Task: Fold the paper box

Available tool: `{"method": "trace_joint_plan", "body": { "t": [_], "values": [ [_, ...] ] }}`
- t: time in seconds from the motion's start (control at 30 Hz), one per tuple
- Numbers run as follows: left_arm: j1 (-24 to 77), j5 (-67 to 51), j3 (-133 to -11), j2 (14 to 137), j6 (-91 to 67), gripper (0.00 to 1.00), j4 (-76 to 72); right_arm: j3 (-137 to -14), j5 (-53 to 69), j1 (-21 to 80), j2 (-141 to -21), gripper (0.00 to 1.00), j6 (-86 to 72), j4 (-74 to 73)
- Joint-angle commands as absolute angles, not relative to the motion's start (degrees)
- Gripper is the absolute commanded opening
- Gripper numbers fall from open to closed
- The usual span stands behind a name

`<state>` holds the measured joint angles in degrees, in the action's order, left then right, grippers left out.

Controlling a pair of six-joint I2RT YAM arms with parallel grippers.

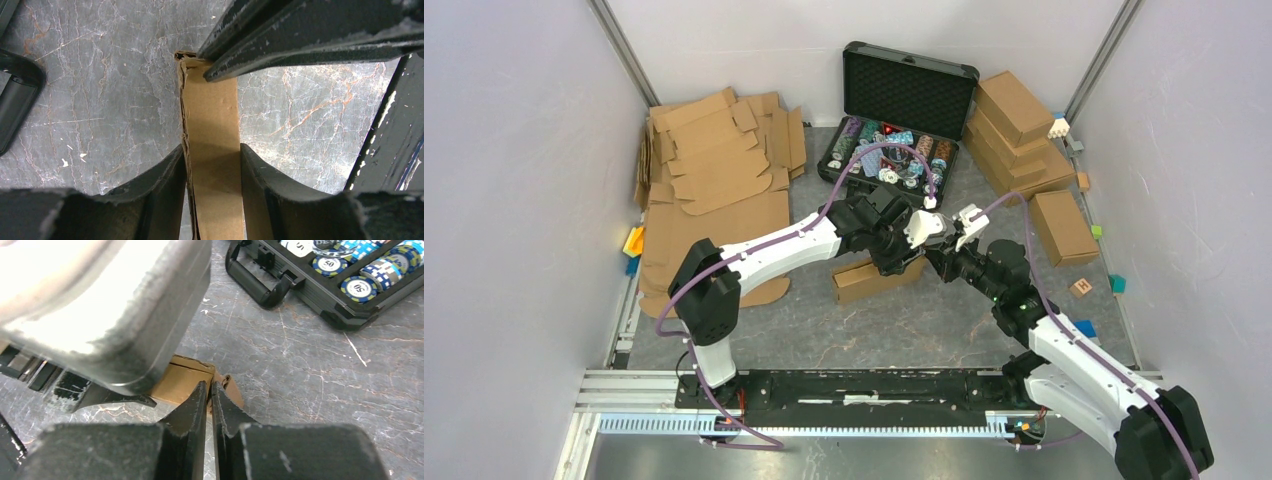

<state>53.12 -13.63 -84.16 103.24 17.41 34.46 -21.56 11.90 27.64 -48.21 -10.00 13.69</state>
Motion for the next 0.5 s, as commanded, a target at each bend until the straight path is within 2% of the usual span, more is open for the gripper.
{"method": "trace_joint_plan", "body": {
  "t": [0.0,0.27,0.3,0.37,0.47],
  "values": [
    [53.44,-13.91,-84.55,101.44,16.13,0.49,35.0,-22.71,15.84,27.86,-48.06,0.13,-11.93,17.4],
    [53.61,-13.65,-84.59,101.31,16.18,0.47,34.98,-23.38,10.59,27.85,-47.99,0.12,-9.94,13.46],
    [53.61,-13.63,-84.6,101.33,16.19,0.47,34.98,-23.42,10.4,27.86,-48.15,0.11,-9.82,13.52],
    [53.57,-13.54,-84.58,101.4,16.2,0.46,34.96,-23.56,10.67,27.86,-48.54,0.0,-9.7,13.38],
    [53.61,-13.19,-84.51,101.25,16.11,0.46,34.73,-23.48,11.77,27.9,-48.81,0.0,-10.01,13.26]
  ]
}}
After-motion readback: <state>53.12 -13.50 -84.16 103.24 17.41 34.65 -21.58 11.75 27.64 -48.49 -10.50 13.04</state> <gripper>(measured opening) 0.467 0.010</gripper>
